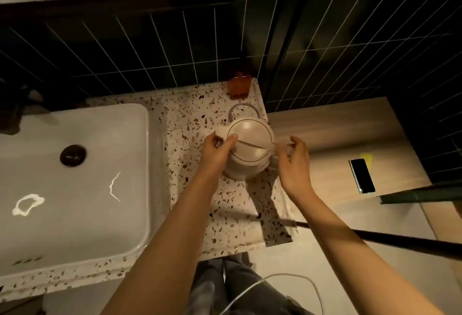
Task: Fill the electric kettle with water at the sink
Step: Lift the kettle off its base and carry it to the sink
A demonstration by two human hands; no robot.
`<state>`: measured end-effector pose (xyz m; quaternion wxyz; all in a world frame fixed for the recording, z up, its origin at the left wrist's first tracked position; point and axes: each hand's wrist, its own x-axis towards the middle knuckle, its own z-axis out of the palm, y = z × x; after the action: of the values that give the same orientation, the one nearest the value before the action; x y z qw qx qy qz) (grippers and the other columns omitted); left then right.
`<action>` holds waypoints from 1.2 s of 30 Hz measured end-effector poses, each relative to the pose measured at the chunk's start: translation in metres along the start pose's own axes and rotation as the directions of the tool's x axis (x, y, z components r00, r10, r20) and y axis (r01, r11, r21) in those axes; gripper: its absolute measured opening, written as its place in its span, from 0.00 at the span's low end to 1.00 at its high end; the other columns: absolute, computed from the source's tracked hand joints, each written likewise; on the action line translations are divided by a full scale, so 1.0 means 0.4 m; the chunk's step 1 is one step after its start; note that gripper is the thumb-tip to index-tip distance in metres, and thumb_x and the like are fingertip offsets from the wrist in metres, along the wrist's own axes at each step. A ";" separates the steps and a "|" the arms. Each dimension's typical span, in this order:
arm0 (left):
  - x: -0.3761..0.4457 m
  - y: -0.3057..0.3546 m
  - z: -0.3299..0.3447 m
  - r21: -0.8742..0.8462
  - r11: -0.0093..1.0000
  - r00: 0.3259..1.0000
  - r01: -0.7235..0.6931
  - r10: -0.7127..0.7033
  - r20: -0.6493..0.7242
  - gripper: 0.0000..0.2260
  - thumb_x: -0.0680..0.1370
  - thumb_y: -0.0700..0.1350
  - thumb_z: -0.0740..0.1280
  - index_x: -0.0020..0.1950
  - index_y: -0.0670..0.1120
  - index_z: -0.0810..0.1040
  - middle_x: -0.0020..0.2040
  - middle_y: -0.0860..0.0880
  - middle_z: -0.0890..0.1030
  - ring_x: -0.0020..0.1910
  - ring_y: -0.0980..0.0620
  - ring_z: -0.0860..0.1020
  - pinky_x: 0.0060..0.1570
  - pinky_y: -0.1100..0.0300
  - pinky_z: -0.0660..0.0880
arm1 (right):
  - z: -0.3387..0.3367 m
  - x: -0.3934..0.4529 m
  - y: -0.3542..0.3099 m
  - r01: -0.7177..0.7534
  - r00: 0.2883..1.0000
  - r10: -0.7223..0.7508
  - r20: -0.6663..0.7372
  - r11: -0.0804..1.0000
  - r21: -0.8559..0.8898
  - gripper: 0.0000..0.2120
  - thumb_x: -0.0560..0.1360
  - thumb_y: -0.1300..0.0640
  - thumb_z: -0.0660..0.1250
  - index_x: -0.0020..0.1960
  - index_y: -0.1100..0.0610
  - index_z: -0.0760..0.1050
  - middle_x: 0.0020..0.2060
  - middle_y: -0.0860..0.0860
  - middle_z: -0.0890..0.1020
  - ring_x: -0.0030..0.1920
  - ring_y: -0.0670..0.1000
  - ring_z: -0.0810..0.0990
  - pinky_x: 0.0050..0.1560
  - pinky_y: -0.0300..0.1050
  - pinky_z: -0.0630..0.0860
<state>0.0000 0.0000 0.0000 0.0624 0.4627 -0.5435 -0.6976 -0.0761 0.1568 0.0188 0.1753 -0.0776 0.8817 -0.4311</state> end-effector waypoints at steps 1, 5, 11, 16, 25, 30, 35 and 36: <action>0.004 0.006 0.000 -0.005 1.000 1.000 0.010 -0.010 -0.001 0.26 0.74 0.56 0.71 0.70 0.49 0.72 0.67 0.50 0.77 0.65 0.48 0.74 0.60 0.49 0.74 | 0.001 0.006 -0.001 -0.054 0.998 0.056 -0.027 0.996 0.072 0.23 0.81 0.49 0.56 0.72 0.59 0.63 0.67 0.55 0.71 0.65 0.53 0.70 0.64 0.48 0.67; 0.021 0.009 -0.003 -0.056 0.994 0.995 0.093 -0.091 0.033 0.23 0.75 0.55 0.70 0.68 0.50 0.75 0.65 0.50 0.77 0.64 0.48 0.74 0.41 0.57 0.71 | 0.009 0.020 0.025 -0.187 0.979 0.201 -0.026 0.945 0.270 0.18 0.82 0.48 0.51 0.60 0.58 0.74 0.56 0.55 0.79 0.57 0.54 0.76 0.54 0.44 0.67; 0.031 0.004 0.002 -0.101 0.990 0.989 0.101 -0.089 0.116 0.18 0.78 0.52 0.68 0.67 0.53 0.74 0.57 0.57 0.79 0.59 0.53 0.76 0.54 0.56 0.74 | 0.012 0.039 0.035 -0.220 0.971 0.240 0.008 0.875 0.431 0.18 0.83 0.55 0.52 0.40 0.59 0.73 0.34 0.51 0.77 0.26 0.34 0.76 0.31 0.26 0.71; 0.038 -0.010 0.012 -0.134 0.989 0.985 0.062 -0.039 0.166 0.17 0.78 0.49 0.69 0.66 0.54 0.73 0.59 0.56 0.80 0.60 0.55 0.76 0.61 0.56 0.72 | 0.020 0.066 0.044 -0.253 0.962 0.271 0.026 0.856 0.452 0.11 0.79 0.57 0.56 0.41 0.59 0.71 0.35 0.57 0.72 0.34 0.47 0.71 0.38 0.41 0.69; 0.028 0.008 0.011 -0.230 0.969 0.987 0.089 -0.055 0.152 0.21 0.76 0.48 0.71 0.69 0.51 0.73 0.62 0.51 0.81 0.61 0.50 0.78 0.62 0.50 0.75 | -0.010 0.085 0.022 -0.188 0.980 0.137 0.144 0.878 0.439 0.20 0.81 0.58 0.55 0.31 0.54 0.72 0.20 0.41 0.78 0.23 0.36 0.76 0.29 0.28 0.71; 0.001 0.047 -0.014 -0.263 0.962 0.991 0.069 -0.036 0.128 0.13 0.76 0.49 0.71 0.60 0.55 0.76 0.63 0.49 0.81 0.62 0.46 0.79 0.62 0.46 0.76 | -0.027 0.074 -0.019 -0.096 0.985 0.025 0.173 0.904 0.417 0.21 0.82 0.56 0.55 0.32 0.53 0.74 0.22 0.42 0.79 0.25 0.35 0.76 0.30 0.26 0.71; -0.044 0.094 -0.047 -0.317 0.948 0.995 0.031 -0.001 0.095 0.14 0.76 0.48 0.71 0.60 0.53 0.76 0.62 0.48 0.82 0.61 0.47 0.80 0.60 0.48 0.78 | -0.030 0.032 -0.064 0.012 0.981 -0.081 0.175 0.930 0.366 0.23 0.83 0.51 0.51 0.33 0.49 0.74 0.25 0.41 0.81 0.29 0.33 0.77 0.32 0.24 0.70; -0.056 0.100 -0.055 -0.336 0.941 0.995 0.031 0.001 0.096 0.14 0.76 0.47 0.71 0.61 0.52 0.76 0.61 0.48 0.82 0.60 0.46 0.80 0.58 0.49 0.78 | -0.029 0.021 -0.074 0.018 0.979 -0.090 0.182 0.933 0.359 0.23 0.83 0.51 0.50 0.33 0.47 0.74 0.25 0.38 0.81 0.29 0.31 0.76 0.32 0.23 0.69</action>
<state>0.0116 -0.0184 0.0461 0.1095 0.4158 -0.4149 -0.8019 -0.0887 0.1446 0.0466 0.2604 -0.1110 0.7652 -0.5783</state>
